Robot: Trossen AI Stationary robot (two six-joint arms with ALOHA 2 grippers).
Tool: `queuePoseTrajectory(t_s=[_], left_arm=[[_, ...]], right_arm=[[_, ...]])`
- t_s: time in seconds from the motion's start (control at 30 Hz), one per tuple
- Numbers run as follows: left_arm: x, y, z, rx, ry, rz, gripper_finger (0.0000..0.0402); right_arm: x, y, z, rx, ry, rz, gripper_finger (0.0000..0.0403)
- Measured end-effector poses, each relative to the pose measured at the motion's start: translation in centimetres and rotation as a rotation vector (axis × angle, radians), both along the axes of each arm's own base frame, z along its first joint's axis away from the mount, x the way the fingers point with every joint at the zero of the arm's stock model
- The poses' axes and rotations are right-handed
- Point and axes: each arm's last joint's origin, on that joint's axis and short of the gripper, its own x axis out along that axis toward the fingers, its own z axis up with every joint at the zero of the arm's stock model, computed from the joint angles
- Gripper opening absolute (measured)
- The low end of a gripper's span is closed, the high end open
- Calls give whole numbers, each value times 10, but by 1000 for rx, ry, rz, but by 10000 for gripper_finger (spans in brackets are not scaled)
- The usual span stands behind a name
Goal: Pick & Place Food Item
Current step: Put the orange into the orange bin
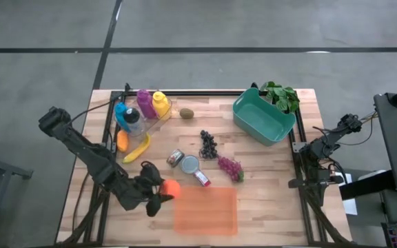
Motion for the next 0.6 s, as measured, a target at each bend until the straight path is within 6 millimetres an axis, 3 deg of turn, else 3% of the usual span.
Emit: queuePoseTrajectory(t_s=[0.33, 0.6], left_arm=[[14, 5, -35, -63, -191, 15, 287], [29, -6, -70, -56, -182, 13, 287]], right_arm=[[0, 0, 0, 0, 0, 0, 8], [0, 0, 0, 0, 0, 1, 8]])
